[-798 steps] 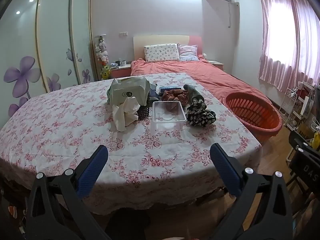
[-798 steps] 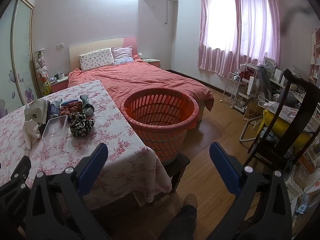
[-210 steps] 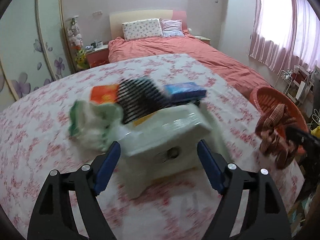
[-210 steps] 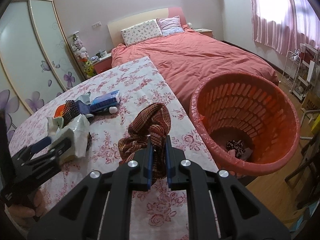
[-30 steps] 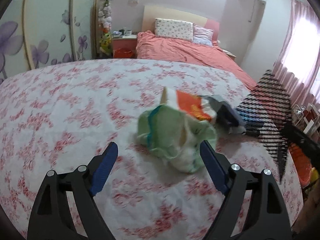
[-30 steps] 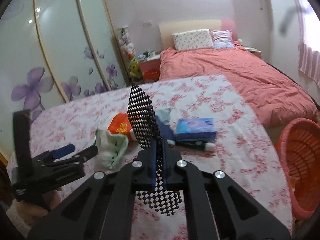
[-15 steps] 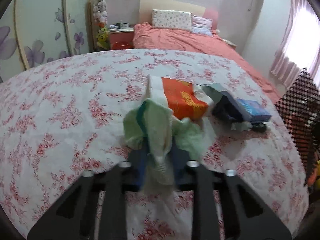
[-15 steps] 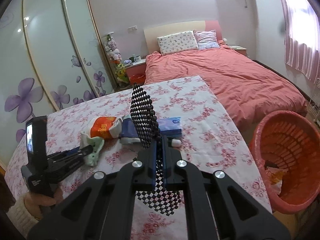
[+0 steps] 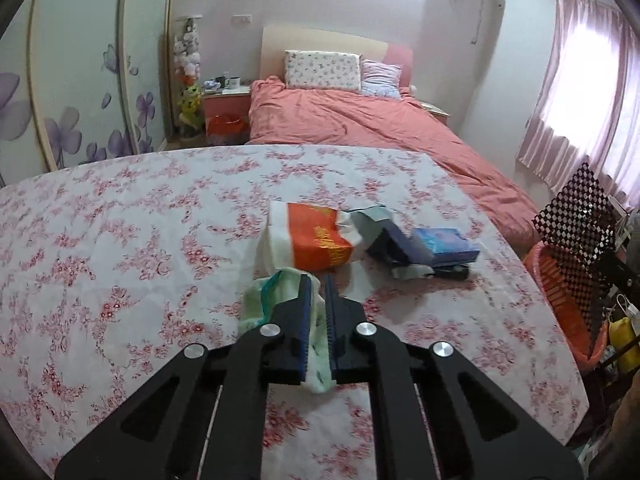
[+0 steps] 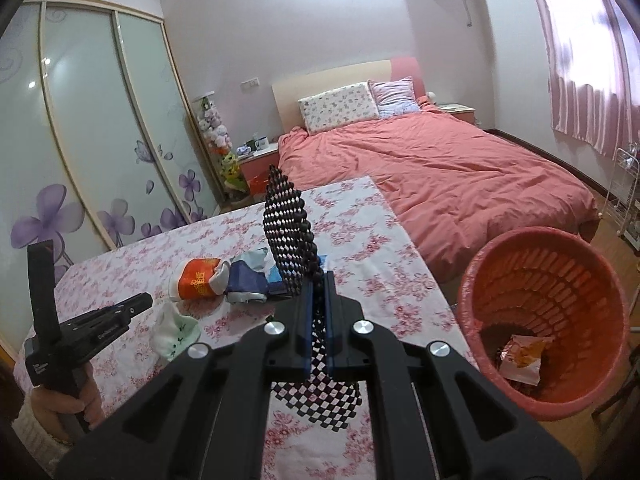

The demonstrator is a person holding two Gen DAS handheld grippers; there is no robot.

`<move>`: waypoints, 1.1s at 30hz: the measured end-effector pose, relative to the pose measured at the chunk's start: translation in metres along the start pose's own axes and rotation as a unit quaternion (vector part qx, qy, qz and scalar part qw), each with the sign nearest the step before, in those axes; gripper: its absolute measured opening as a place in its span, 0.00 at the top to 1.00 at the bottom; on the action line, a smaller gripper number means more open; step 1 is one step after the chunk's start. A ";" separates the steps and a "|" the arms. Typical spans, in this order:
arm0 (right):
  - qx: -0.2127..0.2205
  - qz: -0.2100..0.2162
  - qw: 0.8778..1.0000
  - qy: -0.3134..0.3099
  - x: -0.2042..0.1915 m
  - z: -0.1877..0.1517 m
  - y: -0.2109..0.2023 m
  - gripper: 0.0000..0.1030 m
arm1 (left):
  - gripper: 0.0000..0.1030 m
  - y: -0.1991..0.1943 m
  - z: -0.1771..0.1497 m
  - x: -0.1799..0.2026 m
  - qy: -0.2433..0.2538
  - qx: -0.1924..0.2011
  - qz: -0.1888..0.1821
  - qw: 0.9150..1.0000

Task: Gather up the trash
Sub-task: 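Grasp the green cloth with the left gripper while the right gripper holds the checkered mesh, then carry the checkered mesh and green cloth over the orange basket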

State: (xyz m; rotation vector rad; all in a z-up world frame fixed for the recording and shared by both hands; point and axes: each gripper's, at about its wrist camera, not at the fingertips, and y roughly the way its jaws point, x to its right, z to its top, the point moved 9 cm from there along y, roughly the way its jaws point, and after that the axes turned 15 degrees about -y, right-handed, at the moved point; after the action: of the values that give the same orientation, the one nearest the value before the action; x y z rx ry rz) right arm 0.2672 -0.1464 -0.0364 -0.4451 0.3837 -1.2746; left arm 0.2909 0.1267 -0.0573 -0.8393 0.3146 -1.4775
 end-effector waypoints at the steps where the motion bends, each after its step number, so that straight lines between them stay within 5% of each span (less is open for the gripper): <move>1: 0.001 -0.001 1.000 0.001 0.001 -0.001 -0.002 0.94 | 0.94 0.001 -0.001 0.000 0.003 -0.001 0.004 1.000; 4: 0.001 -0.001 1.000 0.001 0.003 -0.004 -0.007 0.94 | 0.92 0.012 -0.010 -0.008 0.008 -0.010 0.029 0.999; 7: -0.001 0.001 1.000 0.003 0.005 -0.008 -0.009 0.94 | 0.51 0.024 -0.018 -0.021 -0.004 -0.017 0.047 0.999; 9: -0.003 0.000 1.000 0.002 0.005 -0.010 -0.009 0.94 | 0.45 0.030 -0.021 -0.027 -0.004 -0.017 0.055 0.998; 14: -0.005 -0.003 1.000 0.004 0.008 -0.013 -0.011 0.94 | 0.49 0.052 -0.028 -0.032 -0.004 -0.045 0.073 0.996; 15: -0.005 -0.003 1.000 0.004 0.009 -0.013 -0.011 0.94 | 0.71 0.054 -0.030 -0.032 -0.003 -0.049 0.073 0.996; 16: -0.006 -0.004 1.000 0.005 0.010 -0.014 -0.012 0.94 | 0.76 0.056 -0.033 -0.032 -0.001 -0.056 0.073 0.996; 17: -0.006 -0.005 1.000 0.006 0.010 -0.014 -0.012 0.94 | 0.91 0.054 -0.031 -0.030 -0.002 -0.052 0.065 0.997; 26: 0.017 -0.011 1.000 0.016 0.023 -0.005 -0.027 0.94 | 0.91 -0.002 -0.003 0.009 0.006 -0.003 0.002 1.000; 33: 0.049 -0.034 0.998 0.032 0.048 0.007 -0.052 0.94 | 0.91 -0.033 0.010 0.082 0.032 0.021 -0.045 0.998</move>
State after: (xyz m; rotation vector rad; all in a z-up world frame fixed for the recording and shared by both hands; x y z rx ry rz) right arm 0.2397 -0.2037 -0.0051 -0.3371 0.3606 -1.3693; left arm 0.2830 0.0562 -0.0041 -0.7829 0.2963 -1.5909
